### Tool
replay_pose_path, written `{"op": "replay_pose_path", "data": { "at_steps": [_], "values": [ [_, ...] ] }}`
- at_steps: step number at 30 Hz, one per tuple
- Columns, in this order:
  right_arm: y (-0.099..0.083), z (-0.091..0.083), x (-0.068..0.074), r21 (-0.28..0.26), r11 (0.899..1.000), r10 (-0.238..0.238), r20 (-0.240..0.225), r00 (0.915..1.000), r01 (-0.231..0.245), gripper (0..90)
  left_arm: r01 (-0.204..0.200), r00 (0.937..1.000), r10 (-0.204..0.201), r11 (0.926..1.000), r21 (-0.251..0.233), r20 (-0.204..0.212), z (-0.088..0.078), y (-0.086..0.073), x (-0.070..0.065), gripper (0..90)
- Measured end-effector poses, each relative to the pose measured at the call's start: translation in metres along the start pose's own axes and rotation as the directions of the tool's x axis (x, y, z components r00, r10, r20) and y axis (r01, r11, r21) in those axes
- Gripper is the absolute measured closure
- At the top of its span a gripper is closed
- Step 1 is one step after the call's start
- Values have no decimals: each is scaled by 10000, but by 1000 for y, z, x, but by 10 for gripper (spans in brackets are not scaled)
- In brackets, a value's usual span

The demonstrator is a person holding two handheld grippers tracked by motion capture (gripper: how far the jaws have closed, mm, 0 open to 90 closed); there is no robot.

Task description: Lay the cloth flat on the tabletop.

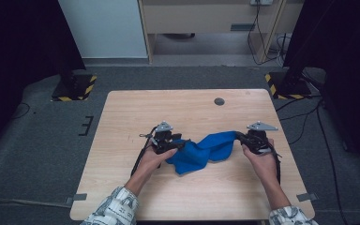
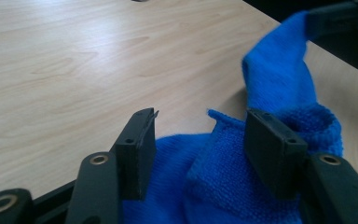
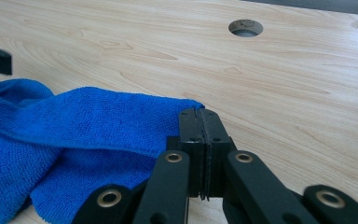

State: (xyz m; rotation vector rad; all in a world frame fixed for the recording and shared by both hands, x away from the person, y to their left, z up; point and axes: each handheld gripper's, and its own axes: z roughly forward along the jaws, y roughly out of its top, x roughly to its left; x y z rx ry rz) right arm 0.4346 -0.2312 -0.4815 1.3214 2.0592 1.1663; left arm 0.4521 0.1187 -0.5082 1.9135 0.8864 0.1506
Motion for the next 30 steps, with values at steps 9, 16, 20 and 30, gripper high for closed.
{"op": "replay_pose_path", "data": {
  "at_steps": [9, 16, 20, 30],
  "values": [
    [-1, -4, -4, 34, 9999, 96, 21, 10000, -96, 894, -1100, 9931, 1048, 9882, 1065, 527, 2, -17, -22, 452],
    [-1, -6, -7, 26, 9999, 170, 71, 9998, -170, 895, -1554, 9874, 1482, 9749, 1593, 559, 4, -21, -29, 592],
    [-1, -7, -7, 12, 9999, 169, 85, 9998, -169, 895, -1646, 9861, 1568, 9671, 1942, 549, 1, -23, -29, 727],
    [-1, -8, -9, -30, 9997, 247, 124, 9996, -247, 896, -1189, 9923, 1223, 9855, 1210, -212, -17, -16, -16, 861]
  ]
}}
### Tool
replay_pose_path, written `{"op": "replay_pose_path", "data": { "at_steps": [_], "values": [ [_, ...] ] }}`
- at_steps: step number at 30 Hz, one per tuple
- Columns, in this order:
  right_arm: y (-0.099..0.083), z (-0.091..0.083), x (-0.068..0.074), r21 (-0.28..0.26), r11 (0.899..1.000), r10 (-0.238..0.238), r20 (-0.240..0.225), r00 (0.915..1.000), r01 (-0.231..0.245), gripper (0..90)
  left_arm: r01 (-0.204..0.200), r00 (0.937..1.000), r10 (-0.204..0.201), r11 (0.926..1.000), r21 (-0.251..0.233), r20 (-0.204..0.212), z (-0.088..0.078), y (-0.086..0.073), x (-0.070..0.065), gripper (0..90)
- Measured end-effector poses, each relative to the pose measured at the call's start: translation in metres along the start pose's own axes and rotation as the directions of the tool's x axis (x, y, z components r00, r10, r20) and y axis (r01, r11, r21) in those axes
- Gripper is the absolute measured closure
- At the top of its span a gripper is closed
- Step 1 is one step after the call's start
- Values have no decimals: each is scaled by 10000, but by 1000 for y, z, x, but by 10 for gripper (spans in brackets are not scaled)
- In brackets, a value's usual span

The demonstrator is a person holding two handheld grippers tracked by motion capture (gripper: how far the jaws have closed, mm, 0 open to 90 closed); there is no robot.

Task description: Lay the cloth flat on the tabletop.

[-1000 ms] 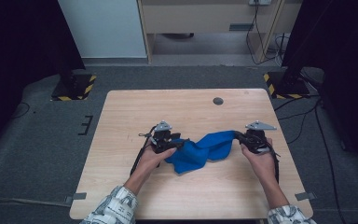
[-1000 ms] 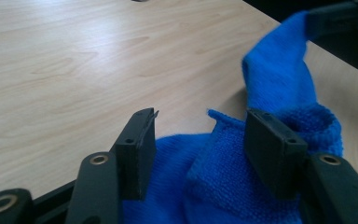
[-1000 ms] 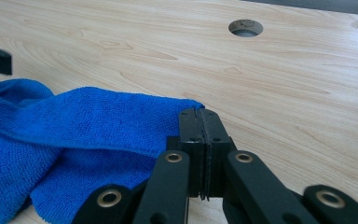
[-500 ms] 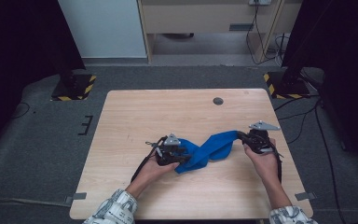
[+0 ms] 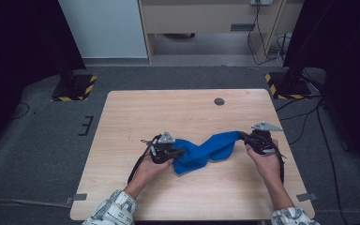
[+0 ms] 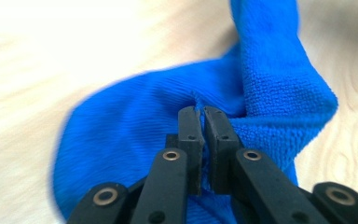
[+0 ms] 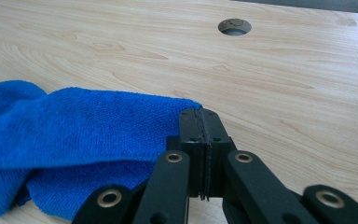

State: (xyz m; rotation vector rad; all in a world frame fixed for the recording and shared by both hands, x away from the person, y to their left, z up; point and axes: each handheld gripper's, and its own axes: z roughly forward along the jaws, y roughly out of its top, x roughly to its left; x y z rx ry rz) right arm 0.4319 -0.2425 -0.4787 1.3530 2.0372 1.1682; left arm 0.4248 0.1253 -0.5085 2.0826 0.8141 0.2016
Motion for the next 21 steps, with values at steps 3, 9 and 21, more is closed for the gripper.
{"op": "replay_pose_path", "data": {
  "at_steps": [3, 9, 21],
  "values": [
    [0, 0, 1, 21, 10000, 24, -30, 10000, -24, 896, 295, 9980, -318, 9986, -430, -543, -9, 0, 10, 865],
    [2, -3, 3, -93, 9999, 82, -173, 9998, -84, 897, 886, 9860, -1113, 9804, -1758, -1242, -32, 1, 27, 869],
    [9, -17, 7, -635, 9978, 165, -662, 9977, -207, 898, 750, 9743, -1390, 9421, -3268, -1772, -58, 8, 30, 875]
  ]
}}
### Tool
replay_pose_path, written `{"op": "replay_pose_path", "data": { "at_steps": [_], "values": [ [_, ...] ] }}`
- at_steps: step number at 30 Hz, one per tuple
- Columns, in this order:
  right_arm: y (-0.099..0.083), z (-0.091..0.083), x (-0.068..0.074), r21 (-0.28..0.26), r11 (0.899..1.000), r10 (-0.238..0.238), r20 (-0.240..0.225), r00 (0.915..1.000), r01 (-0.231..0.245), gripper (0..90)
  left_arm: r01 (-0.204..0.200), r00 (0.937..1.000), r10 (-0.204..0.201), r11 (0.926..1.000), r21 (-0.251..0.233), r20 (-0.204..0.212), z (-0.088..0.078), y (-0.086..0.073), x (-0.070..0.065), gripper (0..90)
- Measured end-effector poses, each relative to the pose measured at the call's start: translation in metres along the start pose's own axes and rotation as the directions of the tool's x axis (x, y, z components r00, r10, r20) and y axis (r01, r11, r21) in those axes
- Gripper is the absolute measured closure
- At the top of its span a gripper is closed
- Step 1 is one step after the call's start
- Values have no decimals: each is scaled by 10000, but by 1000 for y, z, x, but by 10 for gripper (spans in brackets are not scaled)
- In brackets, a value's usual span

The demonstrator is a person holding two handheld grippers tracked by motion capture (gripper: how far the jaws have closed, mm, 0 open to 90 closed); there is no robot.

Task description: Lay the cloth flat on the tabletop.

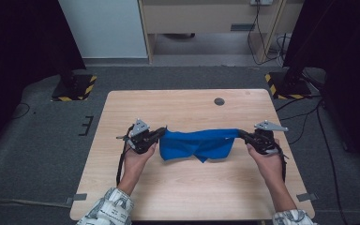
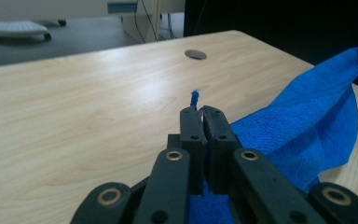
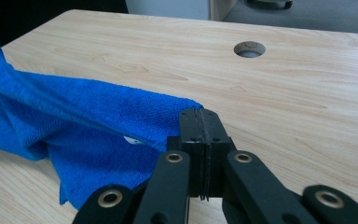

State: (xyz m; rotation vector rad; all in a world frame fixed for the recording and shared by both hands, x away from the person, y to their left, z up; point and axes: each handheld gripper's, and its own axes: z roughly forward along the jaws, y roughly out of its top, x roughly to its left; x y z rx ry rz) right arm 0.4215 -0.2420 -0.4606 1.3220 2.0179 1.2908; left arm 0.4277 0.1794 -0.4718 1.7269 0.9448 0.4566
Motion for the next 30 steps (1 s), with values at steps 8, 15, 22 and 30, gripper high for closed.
{"op": "replay_pose_path", "data": {
  "at_steps": [8, 15, 22, 30],
  "values": [
    [4, -12, 4, -405, 9990, -198, -175, 9997, 190, 899, 159, 9998, -163, 9986, -496, -76, -9, 8, -2, 877],
    [5, -22, 11, -697, 9969, -375, -276, 9989, 355, 899, 391, 9992, -393, 9967, -718, -13, -15, 12, -3, 877],
    [10, -25, 13, -783, 9958, -495, -283, 9984, 471, 899, 450, 9990, -453, 9953, -861, -15, -18, 16, -4, 877],
    [14, -30, 13, -904, 9949, -479, -235, 9986, 456, 899, 357, 9993, -351, 9964, -763, 92, -19, 19, -8, 876]
  ]
}}
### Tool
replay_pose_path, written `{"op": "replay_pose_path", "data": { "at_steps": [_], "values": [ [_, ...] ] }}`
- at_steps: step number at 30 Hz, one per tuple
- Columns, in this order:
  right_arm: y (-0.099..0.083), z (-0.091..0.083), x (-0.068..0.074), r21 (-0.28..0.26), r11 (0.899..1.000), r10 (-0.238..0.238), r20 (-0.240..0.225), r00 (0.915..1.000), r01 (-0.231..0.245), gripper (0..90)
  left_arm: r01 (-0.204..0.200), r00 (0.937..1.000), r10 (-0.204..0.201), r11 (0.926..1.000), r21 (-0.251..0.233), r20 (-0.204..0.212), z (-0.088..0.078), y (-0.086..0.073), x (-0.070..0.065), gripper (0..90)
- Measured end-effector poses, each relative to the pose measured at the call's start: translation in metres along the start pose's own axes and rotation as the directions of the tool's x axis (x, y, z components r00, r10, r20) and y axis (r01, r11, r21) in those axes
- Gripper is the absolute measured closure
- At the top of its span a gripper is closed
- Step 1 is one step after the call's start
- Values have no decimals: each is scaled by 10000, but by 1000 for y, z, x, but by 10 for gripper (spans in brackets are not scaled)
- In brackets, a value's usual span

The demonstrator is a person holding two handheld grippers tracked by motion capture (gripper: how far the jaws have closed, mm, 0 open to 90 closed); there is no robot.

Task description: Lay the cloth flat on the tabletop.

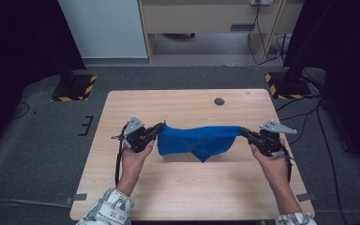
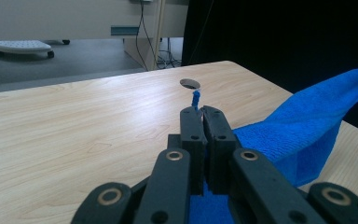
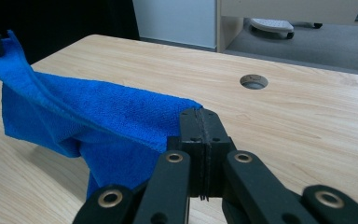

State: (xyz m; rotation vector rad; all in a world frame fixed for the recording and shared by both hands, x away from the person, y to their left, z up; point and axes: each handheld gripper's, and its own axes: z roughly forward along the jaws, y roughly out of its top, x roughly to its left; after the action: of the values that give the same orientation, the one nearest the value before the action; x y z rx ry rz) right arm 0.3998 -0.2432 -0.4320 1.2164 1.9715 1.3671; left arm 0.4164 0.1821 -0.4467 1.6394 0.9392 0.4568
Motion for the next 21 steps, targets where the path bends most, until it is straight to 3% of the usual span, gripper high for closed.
{"op": "replay_pose_path", "data": {
  "at_steps": [12, 21],
  "values": [
    [20, -18, 14, -495, 9981, -350, 104, 9993, 355, 899, -291, 9995, 294, 9992, -285, 83, -12, 15, -14, 876],
    [23, -22, 13, -558, 9979, -319, 136, 9994, 326, 899, -351, 9993, 354, 9991, -242, 111, -14, 18, -17, 876]
  ]
}}
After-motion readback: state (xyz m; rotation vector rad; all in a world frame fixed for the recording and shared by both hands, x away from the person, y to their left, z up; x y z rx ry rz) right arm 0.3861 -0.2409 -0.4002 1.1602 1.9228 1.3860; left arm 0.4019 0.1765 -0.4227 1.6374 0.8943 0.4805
